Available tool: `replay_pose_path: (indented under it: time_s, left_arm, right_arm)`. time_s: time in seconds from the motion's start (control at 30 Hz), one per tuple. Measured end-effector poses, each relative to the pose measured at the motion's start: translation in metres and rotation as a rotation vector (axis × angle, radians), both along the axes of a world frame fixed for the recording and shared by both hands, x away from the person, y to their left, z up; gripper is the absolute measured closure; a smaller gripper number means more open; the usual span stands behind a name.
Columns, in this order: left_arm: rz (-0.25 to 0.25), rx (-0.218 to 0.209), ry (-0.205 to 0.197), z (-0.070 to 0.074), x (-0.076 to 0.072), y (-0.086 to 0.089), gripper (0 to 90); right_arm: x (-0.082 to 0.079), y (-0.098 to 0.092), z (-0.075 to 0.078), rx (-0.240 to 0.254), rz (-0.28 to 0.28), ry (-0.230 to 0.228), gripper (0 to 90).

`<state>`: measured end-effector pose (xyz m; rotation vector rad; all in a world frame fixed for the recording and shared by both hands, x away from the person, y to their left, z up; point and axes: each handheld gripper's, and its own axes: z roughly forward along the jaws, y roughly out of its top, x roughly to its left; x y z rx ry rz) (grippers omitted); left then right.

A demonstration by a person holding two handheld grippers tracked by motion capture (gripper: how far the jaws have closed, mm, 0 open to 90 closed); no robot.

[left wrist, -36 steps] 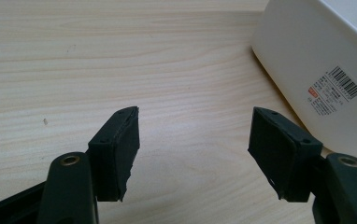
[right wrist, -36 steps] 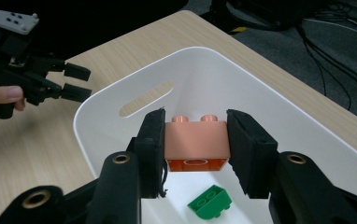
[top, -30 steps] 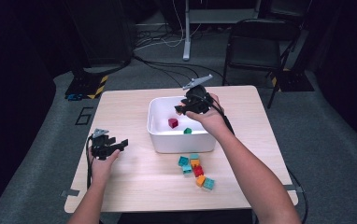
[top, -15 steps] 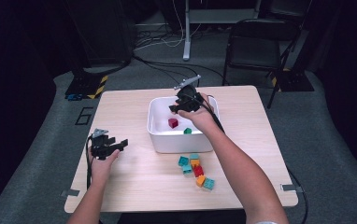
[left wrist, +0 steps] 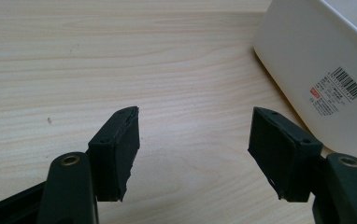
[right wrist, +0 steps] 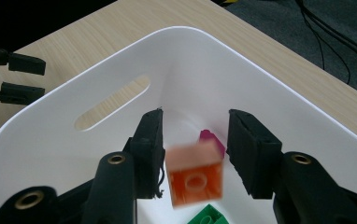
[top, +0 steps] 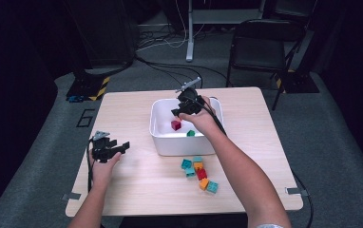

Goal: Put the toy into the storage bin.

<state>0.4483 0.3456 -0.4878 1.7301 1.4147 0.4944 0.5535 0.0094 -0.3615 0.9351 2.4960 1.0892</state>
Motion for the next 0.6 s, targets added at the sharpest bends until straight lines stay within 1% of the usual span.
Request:
replay_pose_path:
  time_s: [0.1,0.17,0.23,0.3,0.33,0.37,0.4,0.43,0.5,0.53,0.6]
  left_arm:
    - [0.0,-0.005,0.001,0.0,0.0,0.0,33.3]
    - [0.0,-0.005,0.002,0.0,0.0,0.001,33.3]
    - [0.001,-0.005,0.003,0.0,0.0,0.001,33.3]
    - [0.001,-0.004,0.003,0.0,0.0,0.001,33.3]
    - [0.0,-0.004,0.003,0.0,0.0,0.001,33.2]
    - [0.0,-0.005,0.003,0.0,0.0,0.001,33.3]
    - [0.0,-0.005,0.003,0.0,0.0,0.001,33.3]
    - [0.0,-0.003,0.004,0.0,0.0,0.0,33.2]
    - [0.002,-0.004,0.004,0.0,0.0,0.0,33.3]
    - [0.0,-0.002,0.003,0.0,0.0,0.0,33.3]
    - [-0.001,-0.001,0.007,0.0,0.0,-0.001,33.3]
  right_arm:
    - [-0.004,-0.002,0.004,-0.004,0.0,-0.011,54.8]
    - [-0.007,-0.005,0.007,-0.006,0.01,-0.02,54.6]
    - [-0.013,-0.008,0.011,0.002,0.013,-0.028,54.4]
    - [-0.018,-0.012,0.015,0.014,0.014,-0.027,53.8]
    - [-0.021,-0.015,0.017,0.017,0.022,-0.038,53.3]
    - [-0.024,-0.017,0.018,0.014,0.02,-0.04,53.1]
    - [-0.027,-0.02,0.019,0.017,0.034,-0.055,53.1]
    - [-0.03,-0.021,0.02,0.022,0.031,-0.052,53.1]
    - [-0.037,-0.027,0.023,0.031,0.042,-0.06,53.1]
    - [-0.041,-0.03,0.024,0.034,0.051,-0.072,53.1]
    - [-0.046,-0.034,0.027,0.044,0.055,-0.074,53.1]
